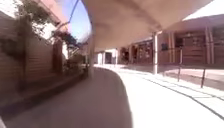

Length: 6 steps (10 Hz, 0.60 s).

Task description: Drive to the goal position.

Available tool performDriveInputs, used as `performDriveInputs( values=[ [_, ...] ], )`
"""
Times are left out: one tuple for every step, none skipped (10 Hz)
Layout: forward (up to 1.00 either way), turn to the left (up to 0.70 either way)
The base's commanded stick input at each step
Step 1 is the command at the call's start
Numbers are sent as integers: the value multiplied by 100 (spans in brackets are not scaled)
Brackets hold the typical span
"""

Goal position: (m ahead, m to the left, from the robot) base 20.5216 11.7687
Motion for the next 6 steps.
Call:
performDriveInputs(
  values=[
    [85, 0],
    [85, 0],
    [85, 0],
    [85, 0],
    [85, 0],
    [85, -33]
  ],
)
